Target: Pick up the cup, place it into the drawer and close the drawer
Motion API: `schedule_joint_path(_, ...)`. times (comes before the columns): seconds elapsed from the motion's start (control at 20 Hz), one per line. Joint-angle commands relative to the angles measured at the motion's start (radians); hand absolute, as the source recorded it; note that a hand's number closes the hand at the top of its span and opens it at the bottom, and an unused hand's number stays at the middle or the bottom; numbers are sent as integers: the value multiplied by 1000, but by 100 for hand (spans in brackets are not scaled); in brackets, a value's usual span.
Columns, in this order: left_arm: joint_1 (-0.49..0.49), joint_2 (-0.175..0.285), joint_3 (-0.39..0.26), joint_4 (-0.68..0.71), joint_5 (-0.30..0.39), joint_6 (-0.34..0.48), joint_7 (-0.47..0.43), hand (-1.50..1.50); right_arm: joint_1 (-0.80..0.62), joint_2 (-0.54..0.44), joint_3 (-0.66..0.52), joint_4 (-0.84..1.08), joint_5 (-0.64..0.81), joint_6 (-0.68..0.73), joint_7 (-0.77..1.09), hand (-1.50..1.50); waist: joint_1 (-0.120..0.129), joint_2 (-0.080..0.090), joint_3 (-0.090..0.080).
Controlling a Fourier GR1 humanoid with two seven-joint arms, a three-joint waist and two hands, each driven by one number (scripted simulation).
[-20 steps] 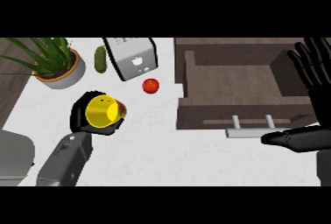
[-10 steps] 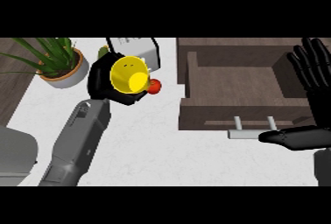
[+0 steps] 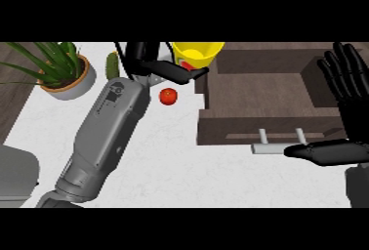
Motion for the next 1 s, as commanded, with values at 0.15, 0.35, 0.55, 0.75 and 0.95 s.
schedule_joint_path(0.15, -208, -6, -82, 158, 19, 157, 136, 150, 33, -6, -23, -52, -41, 16, 14, -150, -23, 6, 0)
schedule_joint_path(0.35, -365, -6, -81, 320, 59, 203, 231, 150, -40, -36, -45, 38, -48, 37, -15, -150, -40, 15, 1)
schedule_joint_path(0.55, -385, -6, -178, 443, 85, 245, 219, 150, -28, -18, -17, 24, -40, 40, -24, -150, -67, 19, 1)
schedule_joint_path(0.75, -369, -6, -241, 522, 130, 190, 216, 150, -81, -3, 15, 37, -39, 43, -17, -150, -116, 33, 1)
schedule_joint_path(0.95, -402, -6, -330, 564, 126, 156, 289, 150, -94, 6, 39, 42, -20, 43, -33, -150, -153, 40, 2)
